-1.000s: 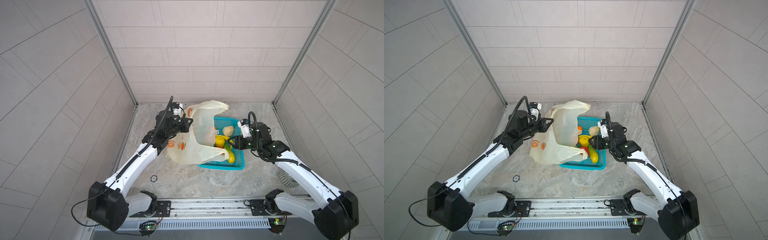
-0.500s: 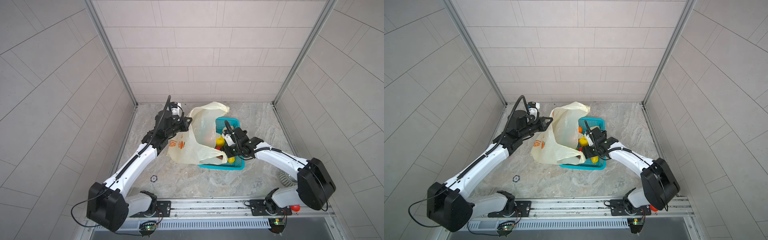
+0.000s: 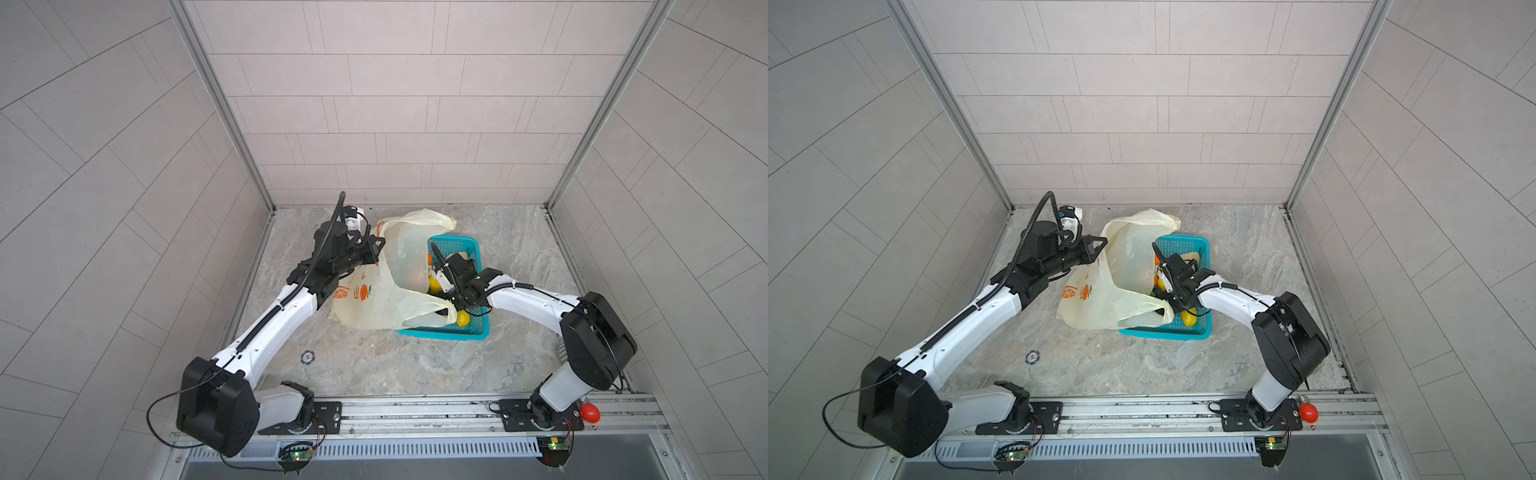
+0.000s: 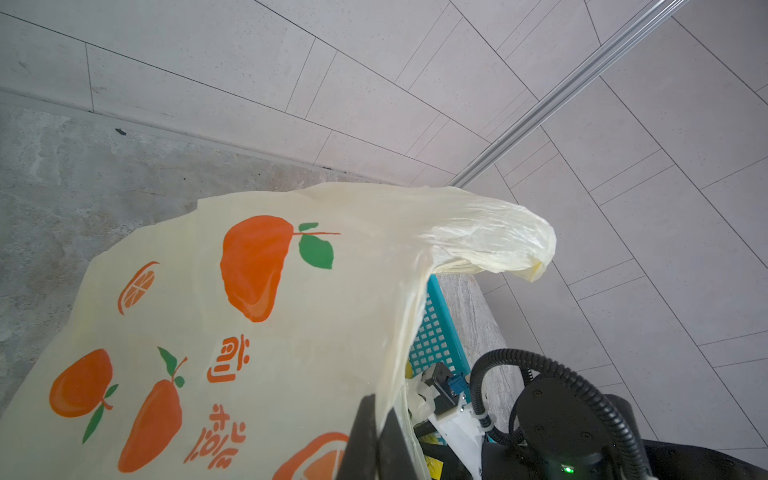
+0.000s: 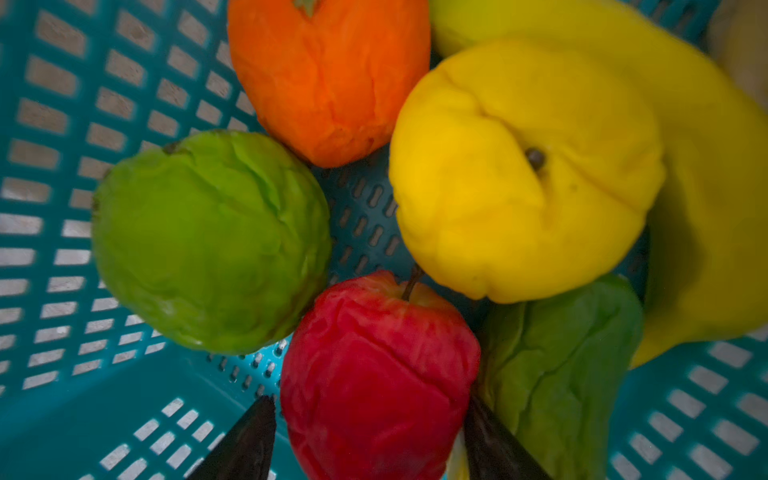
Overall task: Place the fruits into the plastic bag
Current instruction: 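Lower the right gripper into the basket and grasp the red apple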
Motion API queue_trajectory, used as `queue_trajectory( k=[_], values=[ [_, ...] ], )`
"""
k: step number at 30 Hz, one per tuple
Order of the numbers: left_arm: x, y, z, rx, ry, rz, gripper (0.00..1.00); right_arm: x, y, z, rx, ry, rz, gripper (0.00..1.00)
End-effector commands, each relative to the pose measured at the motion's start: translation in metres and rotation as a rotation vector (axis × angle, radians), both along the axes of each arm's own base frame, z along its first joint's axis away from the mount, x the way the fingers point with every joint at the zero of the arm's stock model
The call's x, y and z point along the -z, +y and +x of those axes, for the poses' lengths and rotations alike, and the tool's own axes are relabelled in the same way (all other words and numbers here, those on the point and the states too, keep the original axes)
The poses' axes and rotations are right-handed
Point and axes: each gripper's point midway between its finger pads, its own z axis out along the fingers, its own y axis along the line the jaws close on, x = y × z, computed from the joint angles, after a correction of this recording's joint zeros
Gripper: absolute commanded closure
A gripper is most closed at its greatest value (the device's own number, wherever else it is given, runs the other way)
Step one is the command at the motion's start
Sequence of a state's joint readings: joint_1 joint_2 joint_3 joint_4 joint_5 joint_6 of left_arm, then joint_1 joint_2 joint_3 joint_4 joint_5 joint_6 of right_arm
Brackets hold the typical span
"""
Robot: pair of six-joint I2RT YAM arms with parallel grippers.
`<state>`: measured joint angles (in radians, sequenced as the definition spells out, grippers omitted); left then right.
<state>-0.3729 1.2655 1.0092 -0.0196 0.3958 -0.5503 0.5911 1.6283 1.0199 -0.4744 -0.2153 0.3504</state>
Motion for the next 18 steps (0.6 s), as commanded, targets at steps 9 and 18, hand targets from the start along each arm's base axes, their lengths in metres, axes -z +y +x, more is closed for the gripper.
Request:
queue_trajectory(
  k=[9, 18],
  values=[
    [0.004, -0.002, 0.0, 0.021, -0.006, -0.002, 1.0, 0.024, -0.011, 0.015, 0.031, -0.043, -0.091, 0.49],
    [0.003, -0.001, -0.001, 0.019, -0.007, 0.004, 1.0, -0.045, -0.026, 0.007, 0.055, -0.187, -0.032, 0.61]
  ],
)
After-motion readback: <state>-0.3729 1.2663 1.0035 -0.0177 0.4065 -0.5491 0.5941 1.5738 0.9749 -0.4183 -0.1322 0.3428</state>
